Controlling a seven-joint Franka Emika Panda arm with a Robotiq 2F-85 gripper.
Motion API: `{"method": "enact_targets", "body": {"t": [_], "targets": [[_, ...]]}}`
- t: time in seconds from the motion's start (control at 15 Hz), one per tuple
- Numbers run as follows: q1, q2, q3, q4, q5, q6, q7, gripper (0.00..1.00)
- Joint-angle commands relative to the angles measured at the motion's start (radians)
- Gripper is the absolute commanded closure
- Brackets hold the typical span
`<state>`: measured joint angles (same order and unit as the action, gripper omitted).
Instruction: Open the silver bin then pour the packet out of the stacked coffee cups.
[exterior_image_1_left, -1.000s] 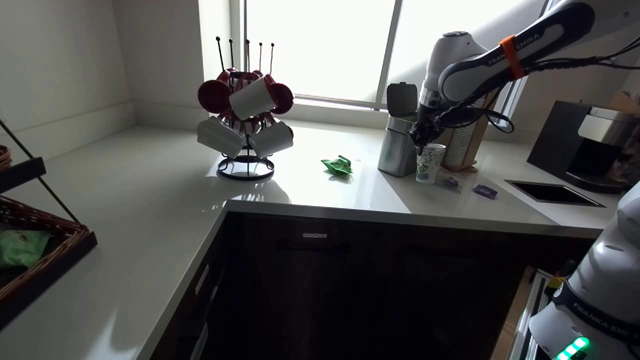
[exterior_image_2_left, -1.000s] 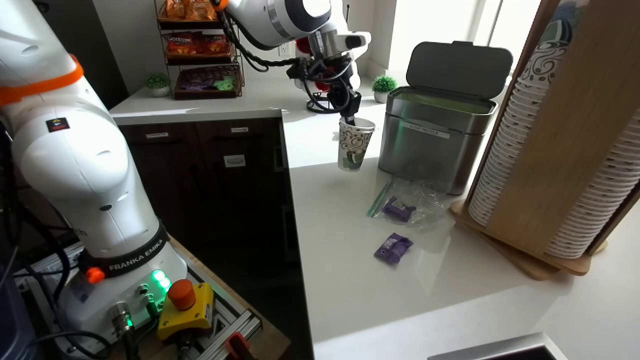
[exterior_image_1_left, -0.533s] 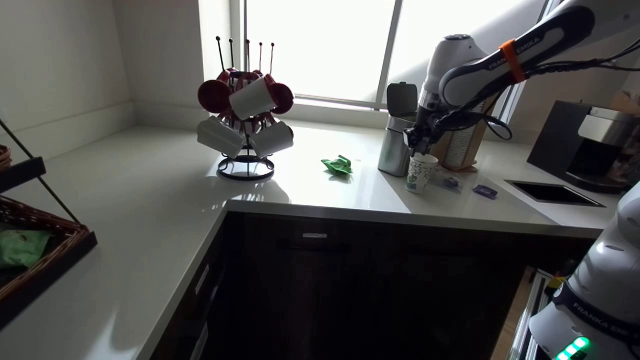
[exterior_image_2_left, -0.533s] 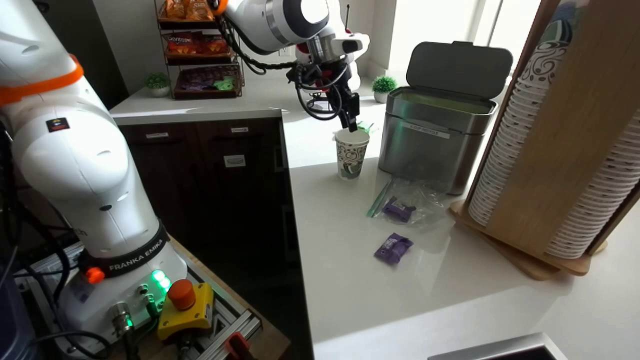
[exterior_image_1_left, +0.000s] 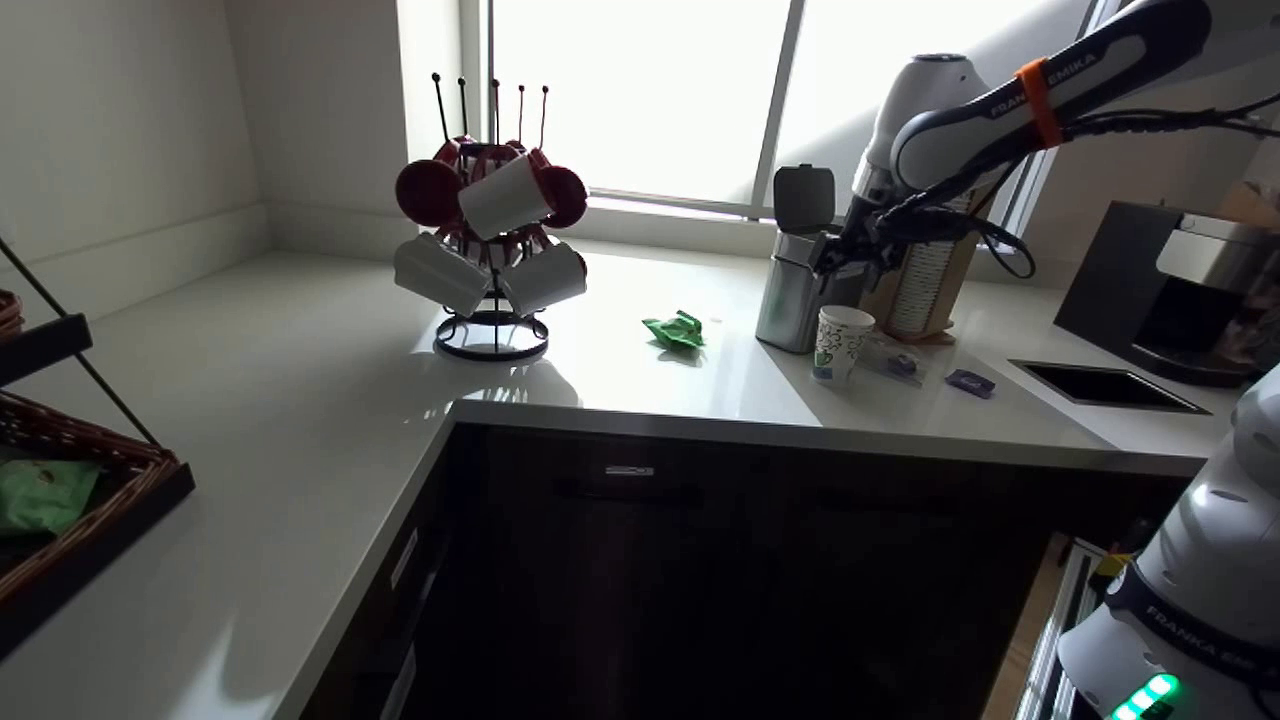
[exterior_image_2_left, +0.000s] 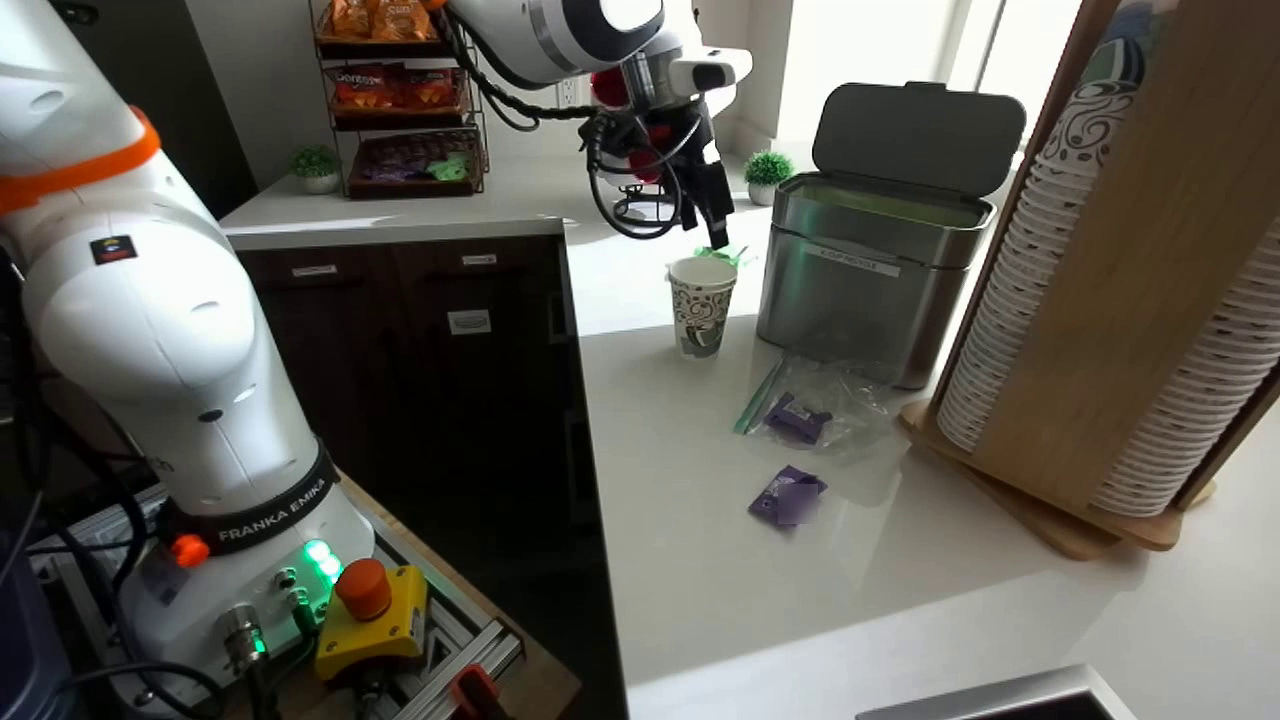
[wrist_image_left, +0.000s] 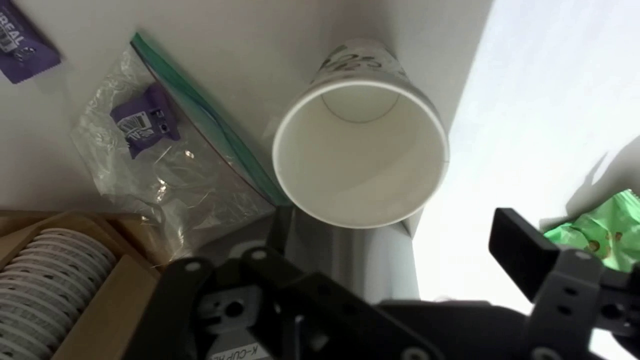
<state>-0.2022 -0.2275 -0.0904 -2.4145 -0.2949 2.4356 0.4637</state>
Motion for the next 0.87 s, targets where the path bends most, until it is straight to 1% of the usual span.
{"method": "enact_targets", "body": {"t": [0.0, 0.47, 0.6, 0.67, 0.8], "targets": [[-0.005, -0.061, -0.034, -0.022, 0.094, -0.021, -0.102, 0.00], [0.001, -0.110, -0.093, -0.005, 0.232, -0.085, -0.304, 0.00], [-0.004, -0.120, -0.098, -0.002, 0.240, -0.101, -0.330, 0.00], [-0.014, -0.091, -0.080, 0.005, 0.212, -0.062, -0.290, 0.00], [-0.015, -0.100, -0.085, 0.005, 0.216, -0.071, -0.304, 0.00]]}}
